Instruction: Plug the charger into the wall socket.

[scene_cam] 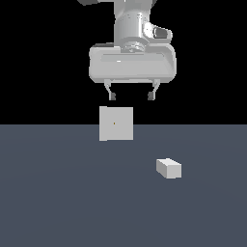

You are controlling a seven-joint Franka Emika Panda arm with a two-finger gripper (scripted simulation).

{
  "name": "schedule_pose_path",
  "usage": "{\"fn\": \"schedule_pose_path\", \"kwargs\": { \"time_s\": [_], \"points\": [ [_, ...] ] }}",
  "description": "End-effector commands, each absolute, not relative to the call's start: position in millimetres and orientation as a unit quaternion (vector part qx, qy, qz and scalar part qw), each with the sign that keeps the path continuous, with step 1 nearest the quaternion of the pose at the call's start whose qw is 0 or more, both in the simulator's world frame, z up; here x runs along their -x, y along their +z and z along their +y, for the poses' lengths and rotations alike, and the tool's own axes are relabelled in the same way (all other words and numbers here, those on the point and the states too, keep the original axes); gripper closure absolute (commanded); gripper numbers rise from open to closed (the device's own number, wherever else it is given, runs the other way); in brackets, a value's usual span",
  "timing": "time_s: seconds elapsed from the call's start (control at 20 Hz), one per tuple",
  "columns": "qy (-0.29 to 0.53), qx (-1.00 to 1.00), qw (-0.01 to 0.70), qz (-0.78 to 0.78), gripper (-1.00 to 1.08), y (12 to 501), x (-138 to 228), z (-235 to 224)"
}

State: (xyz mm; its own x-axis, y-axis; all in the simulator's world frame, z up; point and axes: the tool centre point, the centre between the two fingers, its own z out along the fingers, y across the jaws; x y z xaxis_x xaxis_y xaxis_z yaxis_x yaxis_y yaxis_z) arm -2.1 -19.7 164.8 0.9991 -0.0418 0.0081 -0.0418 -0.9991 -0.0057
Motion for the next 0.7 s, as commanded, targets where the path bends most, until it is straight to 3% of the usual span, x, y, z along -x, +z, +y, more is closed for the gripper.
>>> {"fn": "schedule_pose_path", "kwargs": {
  "time_s": [0.0,0.65],
  "points": [
    [-0.004,1.0,0.003,0.021,-0.92,164.8,2.1,-19.8],
    [-0.029,1.0,0.004,0.008,-0.92,155.4,11.7,-26.8]
  ]
}}
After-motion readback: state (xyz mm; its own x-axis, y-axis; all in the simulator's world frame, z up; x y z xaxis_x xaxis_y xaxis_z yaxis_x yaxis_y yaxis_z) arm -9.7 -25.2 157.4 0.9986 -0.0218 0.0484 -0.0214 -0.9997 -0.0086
